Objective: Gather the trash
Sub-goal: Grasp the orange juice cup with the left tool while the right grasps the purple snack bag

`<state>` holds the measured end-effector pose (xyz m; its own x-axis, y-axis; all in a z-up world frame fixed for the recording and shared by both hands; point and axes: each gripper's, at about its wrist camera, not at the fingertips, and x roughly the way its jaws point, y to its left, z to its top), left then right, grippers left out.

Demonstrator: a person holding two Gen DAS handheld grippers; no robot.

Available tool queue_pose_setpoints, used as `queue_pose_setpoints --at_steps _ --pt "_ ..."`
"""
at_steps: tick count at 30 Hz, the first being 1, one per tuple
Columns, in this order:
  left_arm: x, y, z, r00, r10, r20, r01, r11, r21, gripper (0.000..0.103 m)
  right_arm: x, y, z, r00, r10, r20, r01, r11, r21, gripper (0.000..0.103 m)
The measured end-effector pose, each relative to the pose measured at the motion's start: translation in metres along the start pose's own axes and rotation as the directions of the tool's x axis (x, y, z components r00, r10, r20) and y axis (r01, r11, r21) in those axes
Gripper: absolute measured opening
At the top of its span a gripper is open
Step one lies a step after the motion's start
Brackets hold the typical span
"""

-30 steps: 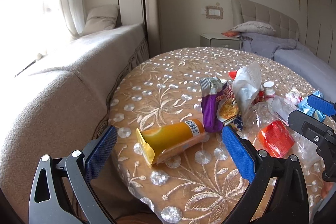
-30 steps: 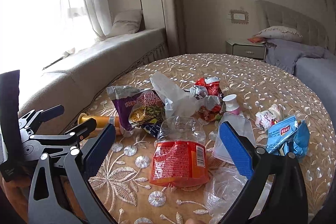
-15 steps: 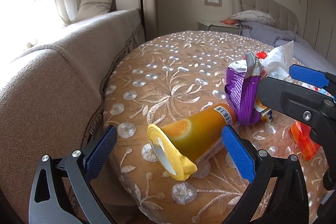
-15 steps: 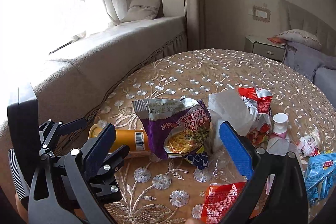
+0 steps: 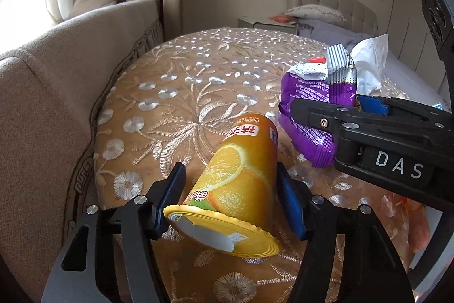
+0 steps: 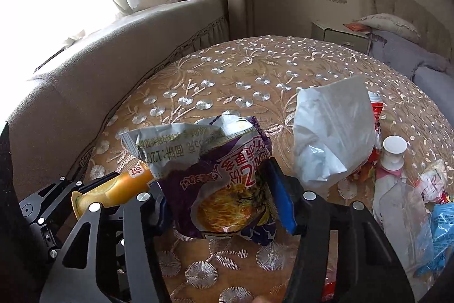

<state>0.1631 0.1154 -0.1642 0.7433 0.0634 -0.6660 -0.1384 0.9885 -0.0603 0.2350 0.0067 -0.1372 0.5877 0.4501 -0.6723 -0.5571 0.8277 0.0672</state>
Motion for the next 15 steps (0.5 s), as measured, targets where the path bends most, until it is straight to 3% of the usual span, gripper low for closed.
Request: queue_pose_setpoints --at_steps 2,15 --pt "-0.002 -0.003 -0.001 1.000 0.011 0.004 -0.011 1.000 0.014 0.055 -0.008 -0.001 0.000 1.000 0.004 0.013 -0.004 1.000 0.007 0.046" --pt "-0.086 -0.036 0.009 0.988 0.036 0.152 -0.039 0.999 0.019 0.055 -0.115 -0.011 -0.003 0.979 0.053 0.198 -0.056 0.998 0.009 0.044"
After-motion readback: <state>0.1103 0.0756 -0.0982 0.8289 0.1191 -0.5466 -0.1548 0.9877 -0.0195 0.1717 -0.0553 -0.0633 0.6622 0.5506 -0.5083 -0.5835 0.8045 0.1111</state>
